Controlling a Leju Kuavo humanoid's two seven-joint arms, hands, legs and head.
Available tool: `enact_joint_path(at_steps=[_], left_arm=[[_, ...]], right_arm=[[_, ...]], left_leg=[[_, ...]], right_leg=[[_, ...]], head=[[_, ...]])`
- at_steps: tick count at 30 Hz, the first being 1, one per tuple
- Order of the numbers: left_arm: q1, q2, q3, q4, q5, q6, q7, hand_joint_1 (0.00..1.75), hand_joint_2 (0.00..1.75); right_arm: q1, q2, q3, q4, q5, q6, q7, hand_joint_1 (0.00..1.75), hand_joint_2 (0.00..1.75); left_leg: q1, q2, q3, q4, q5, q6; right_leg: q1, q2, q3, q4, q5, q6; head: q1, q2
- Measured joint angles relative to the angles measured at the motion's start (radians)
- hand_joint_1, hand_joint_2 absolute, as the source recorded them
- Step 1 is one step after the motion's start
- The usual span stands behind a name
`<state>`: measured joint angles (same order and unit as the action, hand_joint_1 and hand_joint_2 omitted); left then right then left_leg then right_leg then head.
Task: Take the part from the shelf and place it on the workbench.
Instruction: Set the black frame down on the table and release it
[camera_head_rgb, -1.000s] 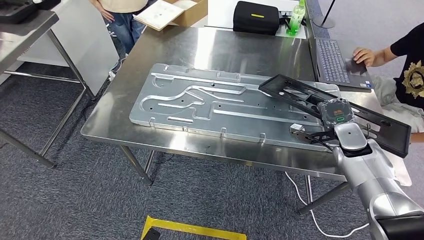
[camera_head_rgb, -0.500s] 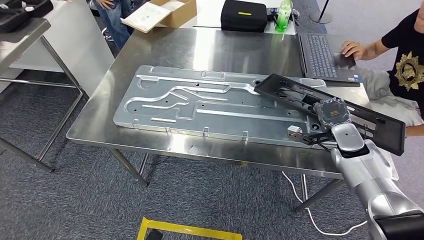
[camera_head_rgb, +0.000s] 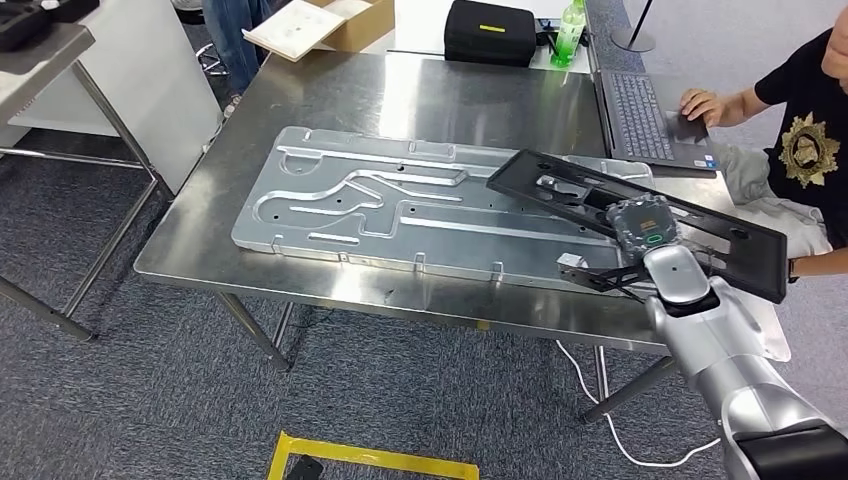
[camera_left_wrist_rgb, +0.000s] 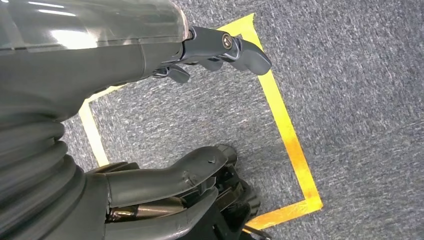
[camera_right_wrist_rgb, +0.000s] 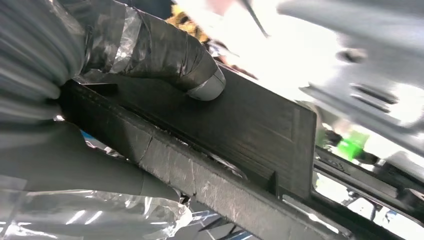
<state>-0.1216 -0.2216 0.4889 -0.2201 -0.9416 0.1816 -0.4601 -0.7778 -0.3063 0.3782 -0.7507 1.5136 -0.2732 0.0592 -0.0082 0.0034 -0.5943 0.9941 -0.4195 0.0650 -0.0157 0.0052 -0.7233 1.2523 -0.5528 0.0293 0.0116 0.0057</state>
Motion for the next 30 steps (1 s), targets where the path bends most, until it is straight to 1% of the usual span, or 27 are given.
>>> enact_joint_path(at_steps=[1,2,3,4,5,6,7,8,9,10,11,12,13,14,15,16,17,18,20,21,22,23,24,26,27,28,30], left_arm=[[0.0,0.0,0.0,0.0,0.0,0.0,0.0,0.0,1.75],[0.001,0.0,-0.001,0.0,-0.001,0.0,0.001,0.0,1.75],[0.001,0.0,-0.002,0.0,-0.002,0.0,0.001,0.0,1.75],[0.001,0.0,-0.004,0.0,-0.003,0.0,0.001,0.0,1.75],[0.0,0.0,-0.005,0.0,-0.006,0.0,0.002,0.0,1.75],[0.0,0.0,-0.006,0.0,-0.008,0.0,0.002,0.0,1.75],[-0.001,0.001,-0.006,0.0,-0.01,0.0,0.002,0.0,1.75],[-0.002,0.001,-0.007,0.0,-0.011,0.0,0.002,0.0,1.75],[-0.002,0.001,-0.007,0.0,-0.012,0.0,0.002,0.0,1.75],[-0.002,0.001,-0.007,0.0,-0.012,0.001,0.002,0.0,1.75],[-0.002,0.001,-0.008,0.0,-0.012,0.001,0.002,0.0,1.75],[-0.003,0.0,-0.008,0.0,-0.012,0.002,0.002,0.0,1.75],[-0.003,0.0,-0.009,0.0,-0.012,0.002,0.002,0.0,1.75],[-0.003,0.0,-0.009,0.0,-0.013,0.003,0.002,0.0,1.75],[-0.002,0.0,-0.009,0.0,-0.013,0.004,0.002,0.0,1.75],[-0.001,0.0,-0.01,0.0,-0.013,0.005,0.003,0.0,1.75],[0.0,0.0,-0.01,0.0,-0.014,0.006,0.003,0.0,1.75],[0.0,0.0,-0.01,0.0,-0.014,0.007,0.003,0.0,1.75],[-0.001,0.0,-0.01,0.0,-0.014,0.008,0.004,0.0,1.75],[-0.001,0.0,-0.01,0.0,-0.014,0.008,0.004,0.0,1.75],[-0.002,0.0,-0.01,0.0,-0.014,0.008,0.005,0.0,1.75],[-0.002,0.0,-0.011,0.0,-0.014,0.009,0.005,0.0,1.75],[-0.001,0.0,-0.011,0.0,-0.014,0.01,0.007,0.0,1.75],[-0.001,-0.001,-0.012,0.0,-0.014,0.012,0.01,0.0,1.75],[-0.001,-0.002,-0.012,0.0,-0.014,0.013,0.011,0.0,1.75],[-0.003,-0.003,-0.012,0.0,-0.014,0.014,0.013,0.0,1.75],[-0.003,-0.004,-0.013,0.0,-0.014,0.014,0.014,0.0,1.75]], right_arm=[[0.007,0.006,0.004,-0.004,0.0,0.001,0.002,1.75,1.75],[0.012,0.012,0.008,-0.008,0.0,0.002,0.002,1.75,1.75],[0.015,0.017,0.01,-0.012,0.001,0.004,0.003,1.75,1.75],[0.016,0.021,0.012,-0.015,0.002,0.006,0.003,1.75,1.75],[0.012,0.027,0.015,-0.018,0.003,0.009,0.003,1.75,1.75],[0.008,0.033,0.017,-0.02,0.004,0.013,0.003,1.75,1.75],[0.003,0.041,0.02,-0.022,0.007,0.018,0.003,1.75,1.75],[-0.001,0.05,0.023,-0.022,0.01,0.022,0.003,1.75,1.75],[-0.005,0.058,0.027,-0.022,0.012,0.025,0.003,1.75,1.75],[-0.009,0.067,0.031,-0.022,0.014,0.026,0.004,1.75,1.75],[-0.015,0.075,0.035,-0.022,0.015,0.026,0.004,1.75,1.75],[-0.022,0.083,0.039,-0.022,0.015,0.026,0.005,1.75,1.75],[-0.029,0.092,0.043,-0.022,0.016,0.026,0.006,1.75,1.75],[-0.034,0.1,0.048,-0.022,0.016,0.027,0.007,1.75,1.75],[-0.038,0.107,0.052,-0.022,0.016,0.028,0.008,1.75,1.75],[-0.04,0.113,0.057,-0.022,0.016,0.03,0.008,1.75,1.75],[-0.04,0.119,0.062,-0.022,0.016,0.032,0.008,1.75,1.75],[-0.041,0.123,0.066,-0.022,0.016,0.034,0.008,1.75,1.75],[-0.045,0.132,0.072,-0.023,0.017,0.036,0.008,1.75,1.75],[-0.048,0.136,0.075,-0.024,0.017,0.036,0.008,1.75,1.75],[-0.05,0.138,0.078,-0.025,0.017,0.036,0.008,1.75,1.75],[-0.052,0.14,0.081,-0.025,0.017,0.036,0.008,1.75,1.75],[-0.053,0.14,0.085,-0.025,0.017,0.036,0.008,1.75,1.75],[-0.053,0.142,0.093,-0.029,0.017,0.036,0.007,1.75,1.75],[-0.054,0.143,0.096,-0.032,0.017,0.035,0.006,1.75,1.75],[-0.055,0.143,0.098,-0.035,0.017,0.035,0.005,1.75,1.75],[-0.054,0.144,0.102,-0.036,0.017,0.032,0.001,1.75,1.75]], left_leg=[[0.001,0.0,0.0,0.001,0.0,-0.001],[0.002,0.0,0.0,0.002,-0.001,-0.002],[0.005,-0.001,0.0,0.006,-0.004,-0.005],[0.007,-0.001,-0.001,0.012,-0.008,-0.011],[0.007,-0.002,-0.004,0.02,-0.013,-0.019],[0.006,-0.002,-0.008,0.028,-0.017,-0.026],[0.005,-0.001,-0.011,0.034,-0.021,-0.033],[0.004,-0.001,-0.013,0.036,-0.022,-0.038],[0.005,0.001,-0.013,0.037,-0.022,-0.043],[0.007,0.002,-0.015,0.04,-0.025,-0.048],[0.009,0.002,-0.02,0.052,-0.035,-0.052],[0.011,0.002,-0.033,0.081,-0.054,-0.057],[0.012,0.002,-0.055,0.129,-0.082,-0.06],[0.012,0.001,-0.086,0.195,-0.114,-0.061],[0.012,0.001,-0.117,0.26,-0.139,-0.061],[0.012,0.001,-0.141,0.307,-0.15,-0.06],[0.012,0.001,-0.151,0.32,-0.144,-0.058],[0.012,0.001,-0.139,0.291,-0.117,-0.054],[0.009,-0.001,-0.083,0.166,-0.049,-0.043],[0.006,-0.001,-0.055,0.105,-0.028,-0.039],[0.004,-0.002,-0.038,0.068,-0.019,-0.037],[0.001,-0.003,-0.031,0.051,-0.02,-0.036],[0.0,-0.003,-0.028,0.045,-0.019,-0.034],[0.004,-0.003,-0.023,0.031,-0.011,-0.025],[0.006,-0.002,-0.02,0.024,-0.006,-0.019],[0.007,-0.002,-0.017,0.018,-0.003,-0.014],[0.005,-0.002,-0.016,0.017,-0.002,-0.009]], right_leg=[[-0.005,-0.001,-0.015,0.032,-0.004,0.005],[-0.011,-0.002,-0.014,0.028,0.01,0.011],[-0.017,-0.004,0.006,-0.012,0.04,0.016],[-0.023,-0.007,0.037,-0.076,0.073,0.023],[-0.023,-0.009,0.067,-0.135,0.094,0.026],[-0.023,-0.01,0.088,-0.178,0.105,0.024],[-0.02,-0.01,0.097,-0.199,0.106,0.018],[-0.017,-0.007,0.097,-0.201,0.102,0.01],[-0.016,-0.005,0.095,-0.2,0.103,-0.001],[-0.016,-0.005,0.095,-0.201,0.104,-0.008],[-0.015,-0.004,0.095,-0.202,0.105,-0.016],[-0.015,-0.004,0.096,-0.204,0.106,-0.023],[-0.013,-0.004,0.096,-0.205,0.107,-0.029],[-0.011,-0.004,0.096,-0.205,0.107,-0.033],[-0.008,-0.004,0.096,-0.205,0.106,-0.036],[-0.004,-0.004,0.097,-0.204,0.106,-0.038],[-0.001,-0.004,0.097,-0.204,0.105,-0.039],[0.001,-0.003,0.098,-0.203,0.104,-0.04],[0.003,-0.001,0.099,-0.202,0.103,-0.039],[0.005,0.0,0.098,-0.201,0.102,-0.038],[0.006,0.001,0.097,-0.201,0.102,-0.034],[0.006,0.001,0.096,-0.202,0.103,-0.031],[0.006,0.001,0.096,-0.204,0.104,-0.026],[0.004,0.0,0.094,-0.2,0.098,-0.017],[0.003,0.0,0.085,-0.179,0.082,-0.013],[0.003,0.0,0.067,-0.139,0.057,-0.01],[0.002,0.0,0.013,-0.022,0.001,-0.005]], head=[[0.0,0.0],[0.0,0.0],[0.0,0.0],[0.0,0.0],[0.0,0.0],[0.0,0.0],[-0.001,0.0],[-0.001,0.0],[-0.002,0.0],[-0.002,0.0],[-0.002,0.0],[-0.002,0.0],[-0.002,0.0],[-0.002,0.0],[-0.002,0.0],[-0.002,0.0],[-0.002,0.0],[-0.002,0.0],[-0.002,0.0],[-0.002,0.0],[-0.002,0.0],[-0.002,0.0],[-0.002,0.0],[-0.002,0.0],[-0.002,0.0],[-0.002,0.0],[-0.002,0.0]])
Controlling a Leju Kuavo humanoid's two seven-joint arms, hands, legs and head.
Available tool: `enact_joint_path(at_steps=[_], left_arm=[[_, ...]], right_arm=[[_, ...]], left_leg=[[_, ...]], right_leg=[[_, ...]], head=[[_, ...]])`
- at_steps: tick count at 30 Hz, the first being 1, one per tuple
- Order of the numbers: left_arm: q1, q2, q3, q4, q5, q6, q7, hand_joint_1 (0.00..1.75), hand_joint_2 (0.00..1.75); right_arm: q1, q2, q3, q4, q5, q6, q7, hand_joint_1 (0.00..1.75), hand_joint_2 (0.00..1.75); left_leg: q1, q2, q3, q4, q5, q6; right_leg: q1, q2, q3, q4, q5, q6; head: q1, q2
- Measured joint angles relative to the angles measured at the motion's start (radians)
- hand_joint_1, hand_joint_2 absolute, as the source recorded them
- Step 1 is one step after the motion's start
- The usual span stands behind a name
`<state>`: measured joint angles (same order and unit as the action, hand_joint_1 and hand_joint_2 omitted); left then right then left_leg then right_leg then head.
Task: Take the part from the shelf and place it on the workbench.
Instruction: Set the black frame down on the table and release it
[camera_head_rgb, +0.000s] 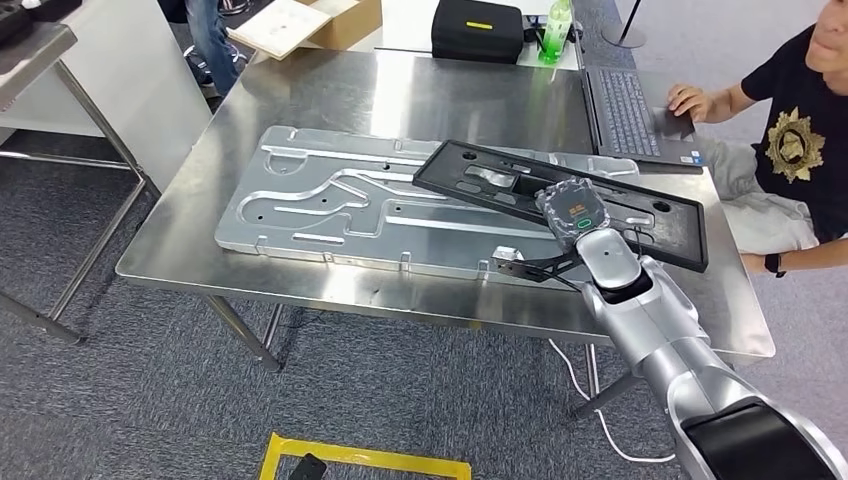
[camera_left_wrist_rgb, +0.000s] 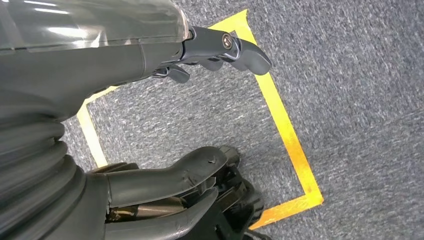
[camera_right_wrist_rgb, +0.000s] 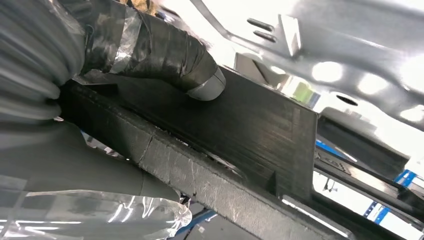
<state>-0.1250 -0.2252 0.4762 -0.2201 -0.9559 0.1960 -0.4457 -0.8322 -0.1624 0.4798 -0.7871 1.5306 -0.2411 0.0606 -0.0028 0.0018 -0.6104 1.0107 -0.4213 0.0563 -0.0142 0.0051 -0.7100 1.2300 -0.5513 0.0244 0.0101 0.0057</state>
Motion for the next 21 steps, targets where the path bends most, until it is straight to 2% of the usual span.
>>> enact_joint_path(at_steps=[1,2,3,4,6,7,10,12,13,15,16,17,18,19,21], left_arm=[[0.001,0.0,0.0,0.0,0.0,0.0,0.001,0.0,1.75],[0.002,0.0,0.0,0.0,-0.001,0.001,0.001,0.0,1.75],[0.003,-0.001,0.0,0.0,-0.003,0.001,0.001,0.0,1.75],[0.004,-0.001,-0.001,0.0,-0.005,0.001,0.001,0.0,1.75],[0.003,-0.001,-0.001,0.0,-0.009,0.003,0.003,0.0,1.75],[0.002,-0.001,-0.002,0.0,-0.01,0.004,0.005,0.0,1.75],[0.003,-0.001,-0.002,0.0,-0.014,0.009,0.013,0.0,1.75],[0.003,-0.001,-0.002,0.0,-0.013,0.013,0.015,0.0,1.75],[0.003,-0.001,-0.002,0.0,-0.012,0.014,0.016,0.0,1.75],[0.005,-0.001,-0.002,0.0,-0.01,0.014,0.017,0.0,1.75],[0.006,-0.001,-0.002,0.0,-0.01,0.014,0.018,0.0,1.75],[0.008,-0.001,-0.002,0.0,-0.009,0.015,0.02,0.0,1.75],[0.009,-0.001,-0.002,0.0,-0.009,0.015,0.021,0.0,1.75],[0.009,-0.001,-0.002,0.0,-0.009,0.016,0.022,0.0,1.75],[0.008,-0.001,-0.002,0.0,-0.009,0.016,0.023,0.0,1.75]], right_arm=[[0.003,0.0,0.003,0.0,0.0,-0.004,-0.004,1.31,1.31],[0.006,0.0,0.008,0.0,0.0,-0.009,-0.008,0.87,0.87],[0.009,0.0,0.012,-0.002,0.0,-0.013,-0.012,0.44,0.44],[0.01,0.0,0.017,-0.004,0.0,-0.016,-0.014,0.0,0.0],[0.006,0.0,0.023,-0.011,0.0,-0.017,-0.016,0.0,0.0],[0.004,0.001,0.026,-0.015,0.0,-0.016,-0.016,0.0,0.0],[0.001,0.001,0.032,-0.019,-0.002,-0.015,-0.011,0.0,0.0],[-0.001,0.001,0.034,-0.022,-0.004,-0.015,-0.006,0.0,0.0],[-0.001,0.001,0.034,-0.023,-0.005,-0.016,-0.004,0.0,0.0],[-0.001,0.0,0.034,-0.025,-0.01,-0.016,0.001,0.0,0.0],[0.0,0.0,0.034,-0.024,-0.013,-0.015,0.002,0.0,0.0],[0.002,0.0,0.034,-0.024,-0.017,-0.015,0.003,0.0,0.0],[0.004,0.0,0.034,-0.023,-0.02,-0.014,0.003,0.0,0.0],[0.005,0.0,0.034,-0.022,-0.022,-0.013,0.004,0.0,0.0],[0.004,0.0,0.034,-0.021,-0.025,-0.012,0.005,0.0,0.0]], left_leg=[[0.0,0.0,0.0,0.001,-0.001,0.001],[0.0,0.0,0.0,0.002,-0.002,0.0],[0.001,-0.001,0.0,0.005,-0.003,-0.001],[0.002,-0.001,0.0,0.008,-0.005,-0.004],[0.002,-0.001,-0.002,0.018,-0.012,-0.013],[0.001,-0.001,-0.003,0.021,-0.015,-0.018],[-0.001,0.0,-0.005,0.022,-0.016,-0.033],[0.001,0.0,-0.014,0.046,-0.036,-0.044],[0.003,0.0,-0.029,0.083,-0.059,-0.048],[0.007,0.0,-0.082,0.202,-0.12,-0.054],[0.008,0.0,-0.108,0.258,-0.14,-0.056],[0.008,0.0,-0.121,0.288,-0.143,-0.057],[0.009,0.0,-0.118,0.282,-0.129,-0.056],[0.009,0.0,-0.096,0.24,-0.1,-0.054],[0.008,-0.001,-0.031,0.111,-0.046,-0.048]], right_leg=[[-0.001,0.0,-0.023,0.047,-0.013,0.003],[-0.003,0.0,-0.035,0.066,-0.01,0.006],[-0.006,-0.001,-0.027,0.047,0.012,0.008],[-0.009,-0.003,-0.003,-0.005,0.046,0.01],[-0.01,-0.007,0.056,-0.127,0.097,0.009],[-0.008,-0.008,0.073,-0.163,0.105,0.006],[-0.003,-0.005,0.081,-0.182,0.106,-0.009],[-0.006,-0.005,0.084,-0.187,0.11,-0.021],[-0.007,-0.005,0.086,-0.189,0.111,-0.027],[-0.005,-0.006,0.086,-0.19,0.111,-0.034],[-0.004,-0.005,0.085,-0.189,0.111,-0.036],[-0.003,-0.005,0.085,-0.189,0.111,-0.036],[-0.003,-0.003,0.085,-0.188,0.111,-0.037],[-0.003,-0.002,0.085,-0.187,0.111,-0.036],[-0.001,0.0,0.084,-0.183,0.109,-0.033]], head=[[0.0,0.0],[0.0,0.0],[0.0,0.0],[0.0,0.0],[0.0,0.0],[0.0,0.0],[0.0,0.0],[0.0,0.0],[-0.001,0.0],[-0.001,0.0],[-0.001,0.0],[-0.001,0.0],[-0.001,0.0],[-0.001,0.0],[-0.001,0.0]])
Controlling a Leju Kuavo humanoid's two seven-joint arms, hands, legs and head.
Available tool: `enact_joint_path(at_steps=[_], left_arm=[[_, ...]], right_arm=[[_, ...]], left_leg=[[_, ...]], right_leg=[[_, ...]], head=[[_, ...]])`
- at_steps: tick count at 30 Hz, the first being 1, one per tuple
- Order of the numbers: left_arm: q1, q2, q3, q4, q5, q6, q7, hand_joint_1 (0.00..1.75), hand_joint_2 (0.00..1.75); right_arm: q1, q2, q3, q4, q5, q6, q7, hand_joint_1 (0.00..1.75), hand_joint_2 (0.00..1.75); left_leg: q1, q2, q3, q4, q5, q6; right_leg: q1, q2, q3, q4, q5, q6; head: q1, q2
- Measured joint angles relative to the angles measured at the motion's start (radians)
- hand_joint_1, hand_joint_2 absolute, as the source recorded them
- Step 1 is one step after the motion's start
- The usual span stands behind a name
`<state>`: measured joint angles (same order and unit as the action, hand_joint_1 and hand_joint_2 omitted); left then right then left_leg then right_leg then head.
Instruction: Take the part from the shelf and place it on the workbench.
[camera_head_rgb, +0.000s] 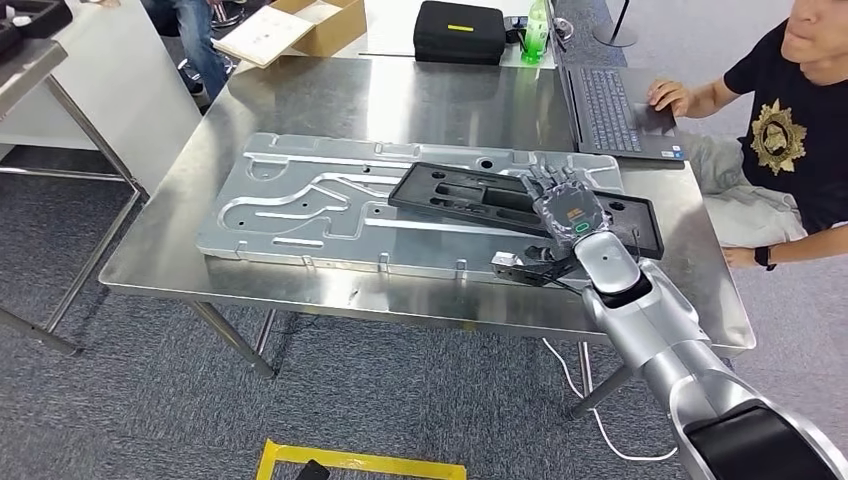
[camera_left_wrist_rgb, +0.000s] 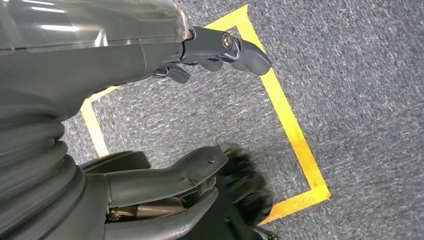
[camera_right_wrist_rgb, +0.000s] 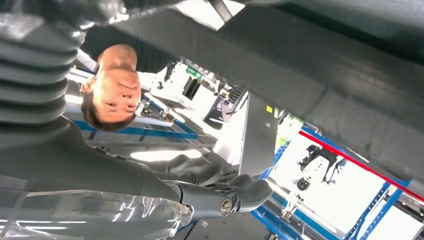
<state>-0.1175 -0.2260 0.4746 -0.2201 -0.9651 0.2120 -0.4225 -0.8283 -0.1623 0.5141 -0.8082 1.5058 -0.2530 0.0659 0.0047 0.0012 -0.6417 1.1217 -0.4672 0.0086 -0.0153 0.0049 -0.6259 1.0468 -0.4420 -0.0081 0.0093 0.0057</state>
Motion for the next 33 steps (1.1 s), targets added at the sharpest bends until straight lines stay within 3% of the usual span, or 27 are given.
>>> enact_joint_path(at_steps=[2,6,8,10,11,12,13,15,17,20,22,25,26,27,28,31,33], left_arm=[[-0.001,0.0,0.0,0.0,0.0,0.0,0.001,0.0,1.75],[-0.001,-0.001,0.0,0.0,0.0,0.002,0.003,0.0,1.75],[-0.003,-0.001,0.0,0.0,0.001,0.003,0.003,0.0,1.75],[-0.003,-0.001,0.0,0.0,0.002,0.003,0.004,0.0,1.75],[-0.002,-0.001,0.001,0.0,0.003,0.004,0.004,0.0,1.75],[-0.002,-0.001,0.001,0.0,0.003,0.004,0.005,0.0,1.75],[-0.002,-0.002,0.001,0.0,0.004,0.004,0.005,0.0,1.75],[-0.003,-0.003,0.001,0.0,0.006,0.004,0.006,0.0,1.75],[-0.004,-0.004,0.001,0.0,0.009,0.006,0.007,0.0,1.75],[-0.004,-0.005,0.002,0.0,0.011,0.009,0.009,0.0,1.75],[-0.005,-0.006,0.002,0.0,0.012,0.011,0.01,0.0,1.75],[-0.003,-0.006,0.004,0.0,0.017,0.015,0.013,0.0,1.75],[-0.002,-0.006,0.006,0.0,0.02,0.016,0.014,0.0,1.75],[0.0,-0.006,0.007,0.0,0.022,0.017,0.015,0.0,1.75],[0.001,-0.005,0.008,0.0,0.024,0.018,0.016,0.0,1.75],[0.001,-0.005,0.01,0.0,0.025,0.019,0.017,0.0,1.75],[0.0,-0.005,0.011,0.0,0.027,0.021,0.018,0.0,1.75]], right_arm=[[-0.001,-0.001,0.0,0.002,-0.006,0.001,0.002,0.0,0.0],[0.003,-0.001,-0.003,0.004,-0.025,0.0,0.009,0.0,0.0],[0.006,-0.001,-0.006,0.004,-0.031,0.001,0.018,0.0,0.0],[0.014,0.0,-0.008,0.004,-0.033,0.002,0.025,0.0,0.0],[0.021,0.0,-0.009,0.003,-0.033,0.003,0.028,0.0,0.0],[0.027,0.001,-0.009,0.002,-0.033,0.004,0.032,0.0,0.0],[0.031,0.002,-0.009,-0.002,-0.033,0.006,0.036,0.0,0.0],[0.036,0.006,-0.01,-0.016,-0.033,0.007,0.045,0.0,0.0],[0.046,0.016,-0.012,-0.047,-0.032,0.011,0.063,0.0,0.0],[0.09,0.035,-0.014,-0.124,-0.019,0.015,0.104,0.0,0.0],[0.121,0.05,-0.014,-0.182,-0.011,0.012,0.124,0.0,0.0],[0.166,0.066,-0.014,-0.264,-0.007,-0.005,0.139,0.0,0.0],[0.184,0.068,-0.014,-0.289,-0.006,-0.01,0.142,0.0,0.0],[0.202,0.07,-0.014,-0.313,-0.006,-0.014,0.144,0.0,0.0],[0.216,0.071,-0.014,-0.334,-0.005,-0.016,0.145,0.0,0.0],[0.238,0.075,-0.014,-0.382,-0.004,-0.018,0.145,0.0,0.0],[0.244,0.075,-0.015,-0.401,-0.003,-0.02,0.146,0.0,0.0]], left_leg=[[-0.003,-0.001,0.035,-0.072,0.016,0.007],[-0.004,-0.001,0.039,-0.094,0.026,0.032],[-0.003,0.0,0.042,-0.103,0.033,0.043],[-0.005,0.0,0.041,-0.104,0.034,0.046],[-0.005,0.0,0.041,-0.104,0.034,0.047],[-0.006,-0.001,0.041,-0.103,0.034,0.047],[-0.006,-0.001,0.041,-0.102,0.033,0.046],[-0.007,-0.001,0.04,-0.1,0.031,0.043],[-0.009,-0.001,0.038,-0.096,0.029,0.035],[-0.009,-0.001,0.036,-0.095,0.027,0.019],[-0.008,-0.002,0.021,-0.058,-0.001,0.008],[-0.003,-0.002,-0.061,0.115,-0.087,-0.004],[-0.001,-0.002,-0.086,0.165,-0.101,-0.007],[0.001,-0.002,-0.096,0.182,-0.096,-0.008],[0.003,-0.002,-0.086,0.159,-0.074,-0.009],[0.005,-0.002,0.005,-0.03,0.013,-0.003],[0.002,-0.003,0.032,-0.086,0.022,0.004]], right_leg=[[0.002,0.001,-0.003,0.001,0.001,0.009],[0.0,0.001,-0.008,0.009,-0.006,0.031],[-0.001,-0.001,-0.043,0.088,-0.057,0.036],[-0.001,-0.001,-0.099,0.212,-0.115,0.039],[-0.001,-0.001,-0.117,0.25,-0.124,0.04],[-0.001,-0.001,-0.119,0.255,-0.115,0.04],[-0.001,-0.001,-0.1,0.217,-0.087,0.038],[0.001,-0.002,-0.033,0.087,-0.025,0.032],[0.007,-0.003,0.008,0.001,-0.002,0.024],[0.009,-0.003,0.013,-0.016,-0.003,0.012],[0.004,-0.003,0.016,-0.021,0.001,0.001],[0.003,-0.004,0.018,-0.023,0.0,-0.01],[0.003,-0.005,0.018,-0.022,-0.001,-0.01],[0.003,-0.005,0.018,-0.022,-0.001,-0.011],[0.003,-0.004,0.018,-0.02,-0.002,-0.01],[0.004,0.0,0.017,-0.013,-0.008,-0.001],[0.006,0.001,0.016,-0.012,-0.009,0.009]], head=[[0.0,0.0],[0.001,0.0],[0.001,0.0],[0.001,0.0],[0.001,0.0],[0.001,0.0],[0.001,0.0],[0.001,0.0],[0.001,0.0],[0.001,0.0],[0.0,0.0],[0.0,0.0],[0.0,0.0],[0.0,0.0],[0.0,0.0],[0.0,0.0],[0.001,0.0]])
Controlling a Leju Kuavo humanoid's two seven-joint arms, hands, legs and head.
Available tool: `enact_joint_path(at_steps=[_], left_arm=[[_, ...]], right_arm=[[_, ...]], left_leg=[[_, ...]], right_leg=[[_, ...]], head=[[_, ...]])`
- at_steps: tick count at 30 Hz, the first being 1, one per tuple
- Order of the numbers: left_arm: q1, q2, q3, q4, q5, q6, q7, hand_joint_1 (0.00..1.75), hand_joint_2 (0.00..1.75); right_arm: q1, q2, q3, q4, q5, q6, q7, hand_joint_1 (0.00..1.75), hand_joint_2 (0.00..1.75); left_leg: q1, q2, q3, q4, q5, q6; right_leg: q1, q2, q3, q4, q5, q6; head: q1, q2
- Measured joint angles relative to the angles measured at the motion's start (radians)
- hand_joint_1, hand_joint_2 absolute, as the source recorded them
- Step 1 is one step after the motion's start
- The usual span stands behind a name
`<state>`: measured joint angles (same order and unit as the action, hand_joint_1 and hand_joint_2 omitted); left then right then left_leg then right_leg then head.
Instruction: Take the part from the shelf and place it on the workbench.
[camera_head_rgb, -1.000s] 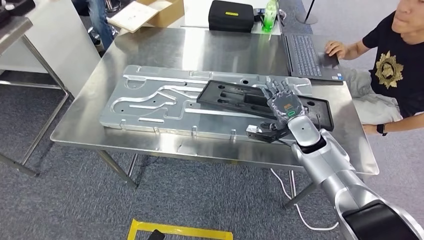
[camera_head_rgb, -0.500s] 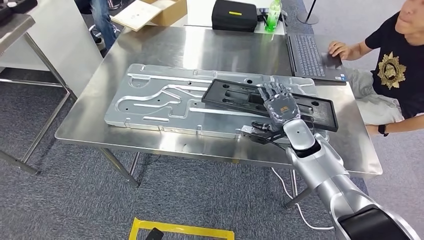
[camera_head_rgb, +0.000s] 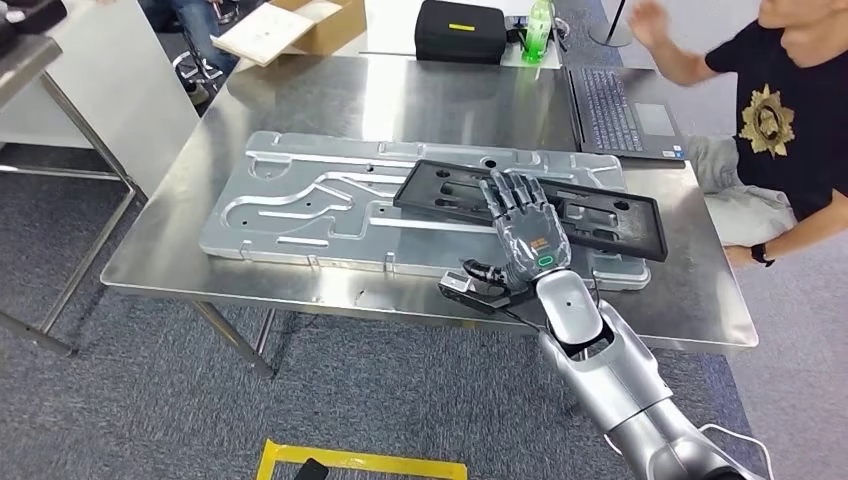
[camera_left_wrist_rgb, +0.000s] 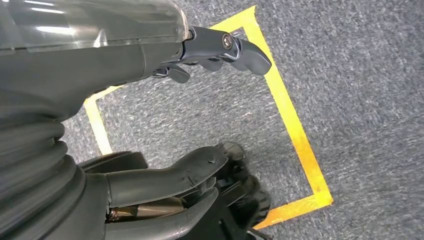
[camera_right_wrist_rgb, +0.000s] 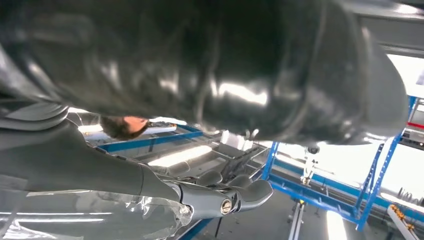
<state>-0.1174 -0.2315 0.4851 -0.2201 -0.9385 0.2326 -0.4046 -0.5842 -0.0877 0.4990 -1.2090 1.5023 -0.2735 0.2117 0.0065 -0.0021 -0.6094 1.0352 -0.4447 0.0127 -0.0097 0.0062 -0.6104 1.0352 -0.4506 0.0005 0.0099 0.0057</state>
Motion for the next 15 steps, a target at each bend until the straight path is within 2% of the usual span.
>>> enact_joint_path(at_steps=[3,5,7,8,9,10,11,13,15], left_arm=[[0.001,-0.002,0.003,0.0,0.004,0.016,0.011,0.0,1.75],[0.001,-0.006,0.008,0.0,0.005,0.027,0.017,0.0,1.75],[0.001,-0.008,0.013,0.0,0.007,0.032,0.02,0.0,0.87],[0.002,-0.009,0.015,0.0,0.009,0.033,0.021,0.0,0.44],[0.004,-0.01,0.017,0.0,0.012,0.034,0.021,0.0,0.0],[0.006,-0.01,0.02,0.0,0.016,0.035,0.021,0.0,0.0],[0.007,-0.01,0.022,0.0,0.019,0.036,0.021,0.0,0.0],[0.007,-0.01,0.026,0.0,0.021,0.038,0.02,0.0,0.0],[0.007,-0.011,0.03,0.0,0.021,0.038,0.019,0.0,0.0]], right_arm=[[0.022,0.0,-0.005,-0.029,0.004,-0.021,0.002,0.0,0.0],[0.046,0.0,-0.01,-0.059,0.014,-0.042,0.006,0.0,0.0],[0.077,0.0,-0.013,-0.09,0.026,-0.062,0.017,0.0,0.0],[0.097,0.0,-0.012,-0.106,0.03,-0.069,0.028,0.0,0.0],[0.116,0.0,-0.012,-0.121,0.031,-0.075,0.041,0.0,0.0],[0.133,0.0,-0.011,-0.136,0.031,-0.08,0.057,0.0,0.0],[0.144,0.0,-0.009,-0.151,0.032,-0.086,0.076,0.0,0.0],[0.154,-0.001,0.002,-0.184,0.032,-0.106,0.124,0.0,0.0],[0.164,-0.006,0.022,-0.218,0.032,-0.133,0.17,0.0,0.0]], left_leg=[[-0.001,-0.002,0.004,-0.011,0.007,0.017],[0.0,-0.001,0.008,-0.019,0.012,0.03],[-0.002,0.0,0.008,-0.02,0.012,0.036],[-0.003,-0.001,0.008,-0.02,0.011,0.038],[-0.004,-0.001,0.008,-0.019,0.01,0.039],[-0.004,-0.002,0.008,-0.017,0.009,0.039],[-0.004,-0.003,0.008,-0.016,0.008,0.038],[-0.007,-0.003,0.007,-0.01,0.004,0.033],[-0.01,-0.002,0.005,-0.006,0.002,0.024]], right_leg=[[-0.003,0.0,-0.001,0.003,-0.005,0.017],[-0.005,-0.001,-0.026,0.059,-0.045,0.024],[-0.005,-0.001,-0.08,0.178,-0.105,0.028],[-0.005,-0.001,-0.105,0.23,-0.123,0.03],[-0.006,-0.001,-0.116,0.254,-0.124,0.03],[-0.006,-0.001,-0.11,0.242,-0.107,0.03],[-0.006,-0.002,-0.088,0.198,-0.078,0.028],[-0.003,-0.003,-0.027,0.074,-0.025,0.022],[0.003,-0.004,0.005,0.009,-0.011,0.015]], head=[[0.0,0.0],[0.0,0.0],[0.0,0.0],[0.0,0.0],[0.0,0.0],[0.001,0.0],[0.0,0.0],[0.0,0.0],[0.0,0.0]])
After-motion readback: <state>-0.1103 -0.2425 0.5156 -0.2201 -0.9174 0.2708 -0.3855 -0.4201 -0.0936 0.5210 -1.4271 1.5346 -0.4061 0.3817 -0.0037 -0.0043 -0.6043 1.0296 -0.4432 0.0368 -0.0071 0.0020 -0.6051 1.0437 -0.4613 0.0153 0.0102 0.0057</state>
